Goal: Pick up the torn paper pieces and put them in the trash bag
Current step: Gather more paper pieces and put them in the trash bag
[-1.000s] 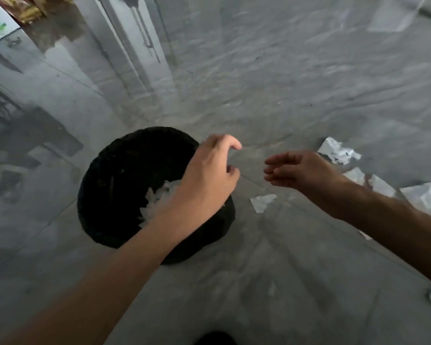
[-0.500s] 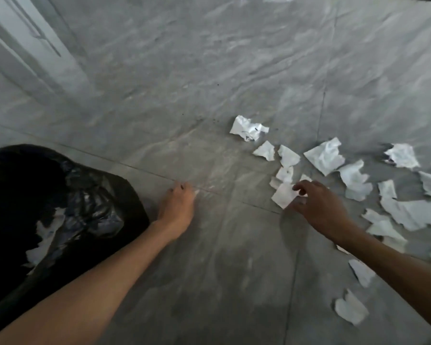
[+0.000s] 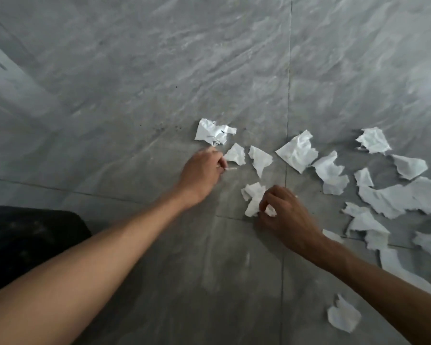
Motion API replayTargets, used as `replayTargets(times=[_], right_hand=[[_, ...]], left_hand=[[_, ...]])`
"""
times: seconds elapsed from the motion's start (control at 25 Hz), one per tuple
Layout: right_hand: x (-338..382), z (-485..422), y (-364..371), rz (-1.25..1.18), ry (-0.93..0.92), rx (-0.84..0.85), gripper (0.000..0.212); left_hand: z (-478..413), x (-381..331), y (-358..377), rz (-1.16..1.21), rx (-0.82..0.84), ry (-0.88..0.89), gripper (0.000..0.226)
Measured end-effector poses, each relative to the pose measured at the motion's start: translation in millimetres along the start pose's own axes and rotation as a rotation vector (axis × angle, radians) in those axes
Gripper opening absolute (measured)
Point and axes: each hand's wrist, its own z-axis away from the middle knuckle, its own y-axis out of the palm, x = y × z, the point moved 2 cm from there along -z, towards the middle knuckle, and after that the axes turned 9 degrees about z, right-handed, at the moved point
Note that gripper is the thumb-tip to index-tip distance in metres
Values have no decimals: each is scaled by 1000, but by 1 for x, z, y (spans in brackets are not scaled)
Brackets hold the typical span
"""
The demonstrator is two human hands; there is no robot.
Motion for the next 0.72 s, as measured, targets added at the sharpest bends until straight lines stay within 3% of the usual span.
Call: replayTargets(times=[0.16,0.28,0.52,0.64,0.72], right_hand=[[-25,7,-15,-175,143,-132,11],[-44,7,-9,-70,248,-71,8],[-45,5,4,-19,133,10,5],[-44,3,2,-92,185,-19,7],[-43,2,0,-143,241,-55,10]], left_hand=[[-46,-5,37,-154,247,105,6],[-44,-4,47,-142,166,147,5],[-27,-13,42,66,57,149,16],[-8,-22,55,43,353,218,44],[-1,-22,67,-130,508,268,43]])
